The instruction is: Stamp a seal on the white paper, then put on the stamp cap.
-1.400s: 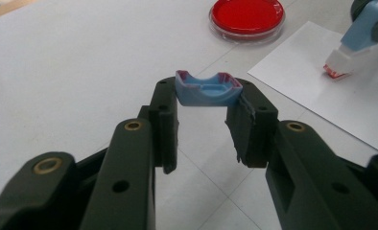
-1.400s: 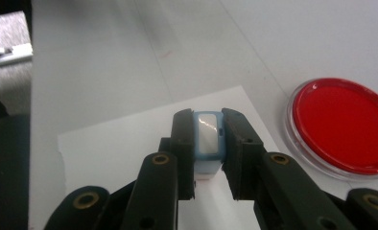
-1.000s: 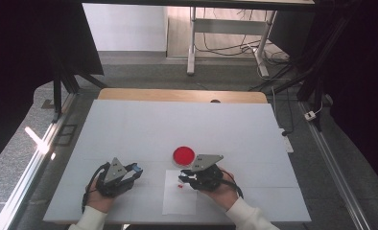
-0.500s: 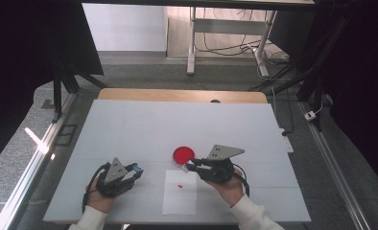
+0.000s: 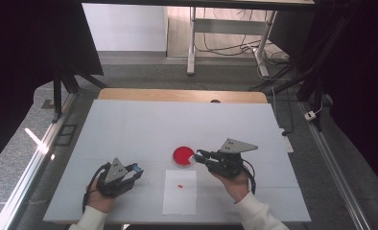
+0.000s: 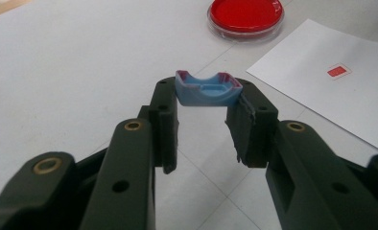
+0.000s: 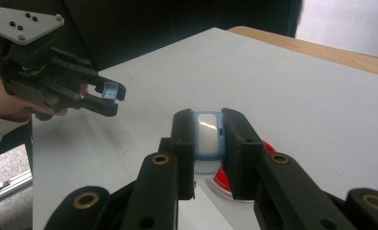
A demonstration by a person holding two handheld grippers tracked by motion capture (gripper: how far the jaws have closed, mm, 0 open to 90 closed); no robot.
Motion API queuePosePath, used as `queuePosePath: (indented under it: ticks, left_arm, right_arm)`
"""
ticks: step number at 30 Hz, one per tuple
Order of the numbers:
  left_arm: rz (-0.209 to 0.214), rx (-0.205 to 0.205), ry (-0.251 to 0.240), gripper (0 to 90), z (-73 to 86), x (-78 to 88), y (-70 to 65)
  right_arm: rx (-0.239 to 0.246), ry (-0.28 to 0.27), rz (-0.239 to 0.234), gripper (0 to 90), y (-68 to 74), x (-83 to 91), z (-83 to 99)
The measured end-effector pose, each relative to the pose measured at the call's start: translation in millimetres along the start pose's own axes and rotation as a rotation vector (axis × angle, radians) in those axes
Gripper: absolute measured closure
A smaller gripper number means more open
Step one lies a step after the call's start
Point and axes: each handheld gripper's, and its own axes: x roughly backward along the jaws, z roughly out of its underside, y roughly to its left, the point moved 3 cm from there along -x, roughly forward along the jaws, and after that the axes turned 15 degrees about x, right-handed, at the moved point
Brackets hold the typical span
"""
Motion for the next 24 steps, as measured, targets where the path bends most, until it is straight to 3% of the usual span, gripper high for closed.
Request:
queuePosePath:
  ticks: [24]
  left_arm:
    - [0.005, -0.005, -0.003, 64.4, -1.5, -1.7, -2.1]
  right_arm:
    - [0.002, -0.01, 0.003, 75.3, 0.6, 1.1, -1.6]
